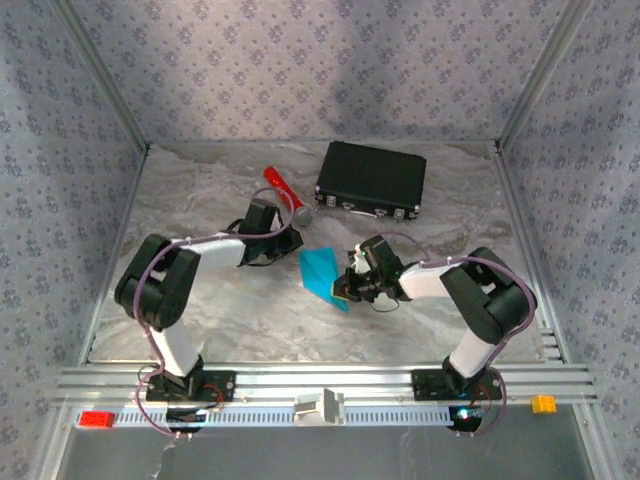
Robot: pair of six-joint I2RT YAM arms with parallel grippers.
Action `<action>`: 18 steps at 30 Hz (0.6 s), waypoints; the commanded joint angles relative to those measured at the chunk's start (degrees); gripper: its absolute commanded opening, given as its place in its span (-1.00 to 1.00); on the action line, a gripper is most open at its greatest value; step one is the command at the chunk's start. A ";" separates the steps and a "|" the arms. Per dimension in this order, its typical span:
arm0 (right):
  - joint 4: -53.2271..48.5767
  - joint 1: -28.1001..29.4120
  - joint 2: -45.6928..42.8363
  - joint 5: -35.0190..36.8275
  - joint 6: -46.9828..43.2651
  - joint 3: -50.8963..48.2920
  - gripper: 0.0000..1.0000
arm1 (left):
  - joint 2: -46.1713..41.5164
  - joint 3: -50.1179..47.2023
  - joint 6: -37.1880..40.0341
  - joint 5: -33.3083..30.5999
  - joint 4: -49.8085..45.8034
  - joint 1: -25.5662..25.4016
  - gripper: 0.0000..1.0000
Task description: Fold a paper plane with a square sheet of paper (pick it up from the middle)
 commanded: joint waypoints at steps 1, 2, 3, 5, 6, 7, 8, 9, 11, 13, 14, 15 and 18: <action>-11.28 -0.26 2.17 2.88 -1.58 -2.43 -1.00 | -4.89 -2.21 0.24 -1.76 0.90 -2.55 -0.75; -11.27 -0.30 2.19 2.91 -1.52 -2.38 -1.00 | -5.39 -2.93 0.43 -1.69 1.85 -3.35 -0.74; -11.31 -0.26 2.21 2.97 -1.36 -2.33 -1.00 | -5.35 -3.35 0.65 -0.89 2.80 -4.17 -0.73; -11.40 -0.27 2.10 3.08 -1.34 -2.27 -1.00 | -4.12 -3.29 1.30 0.92 3.83 -5.63 -0.74; -11.49 -0.35 1.97 3.09 -1.26 -2.25 -1.00 | -2.97 -2.98 1.54 1.95 4.26 -6.41 -0.74; -11.57 -0.36 1.90 3.10 -1.19 -2.24 -1.00 | -1.88 -2.67 1.49 2.68 4.75 -6.99 -0.74; -11.61 -0.46 1.84 3.12 -1.24 -2.25 -1.00 | -0.72 -2.37 1.29 3.55 5.43 -7.56 -0.74; -11.63 -0.45 1.74 3.09 -1.26 -2.29 -1.00 | 0.62 -1.98 1.11 4.16 5.96 -8.05 -0.75; -11.76 -0.59 1.53 3.20 -1.22 -2.27 -1.00 | 2.77 -1.23 0.85 4.25 6.00 -8.54 -0.76; -11.65 -0.61 1.36 3.04 -1.26 -2.32 -1.00 | 4.76 -0.67 0.91 3.36 5.61 -8.63 -0.78; -11.76 -0.70 1.22 3.01 -1.20 -2.16 -1.00 | 5.66 -0.50 1.13 2.71 5.10 -8.66 -0.79; -11.69 -0.77 1.07 2.84 -1.24 -2.06 -1.00 | 6.72 -0.28 1.32 2.16 4.48 -8.59 -0.79; -11.21 -0.88 -0.38 2.00 -0.81 -1.36 -1.00 | 8.59 -0.57 1.55 1.91 3.82 -8.61 -0.82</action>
